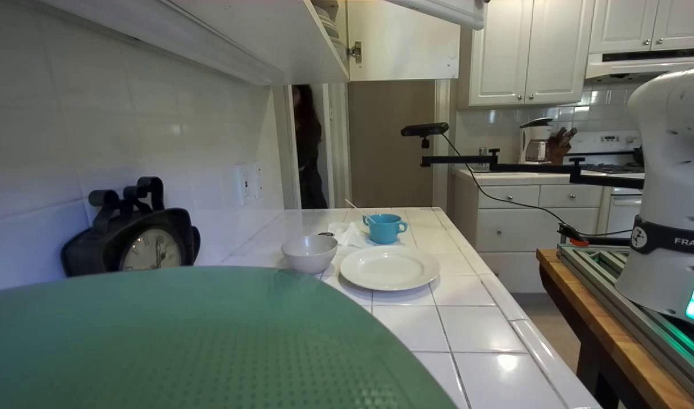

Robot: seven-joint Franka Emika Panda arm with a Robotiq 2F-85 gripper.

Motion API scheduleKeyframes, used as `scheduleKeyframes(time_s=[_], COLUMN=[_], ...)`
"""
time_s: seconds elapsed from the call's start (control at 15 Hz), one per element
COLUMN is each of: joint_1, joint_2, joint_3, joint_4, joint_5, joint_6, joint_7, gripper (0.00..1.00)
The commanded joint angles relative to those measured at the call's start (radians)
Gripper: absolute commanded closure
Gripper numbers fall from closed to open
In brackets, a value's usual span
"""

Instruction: Open the cabinet's left door completely

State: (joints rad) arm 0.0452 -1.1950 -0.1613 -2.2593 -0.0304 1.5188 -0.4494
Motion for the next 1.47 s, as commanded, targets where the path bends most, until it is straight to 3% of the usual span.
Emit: scheduleKeyframes(time_s=[0.0, 0.47, 0.8, 1.13, 1.4], joint_1=[0.064, 0.183, 0.250, 0.273, 0.262], joint_2=[0.001, 0.069, 0.086, 0.085, 0.079], joint_3=[-0.084, -0.207, -0.257, -0.290, -0.280], joint_4=[-0.031, -0.038, -0.036, -0.007, 0.032], joint_5=[0.027, 0.104, 0.174, 0.254, 0.315], joint_6=[0.075, 0.280, 0.307, 0.220, 0.069], joint_7=[0.001, -0.104, -0.191, -0.243, -0.243], gripper=[0.00, 0.00, 0.00, 0.00, 0.00])
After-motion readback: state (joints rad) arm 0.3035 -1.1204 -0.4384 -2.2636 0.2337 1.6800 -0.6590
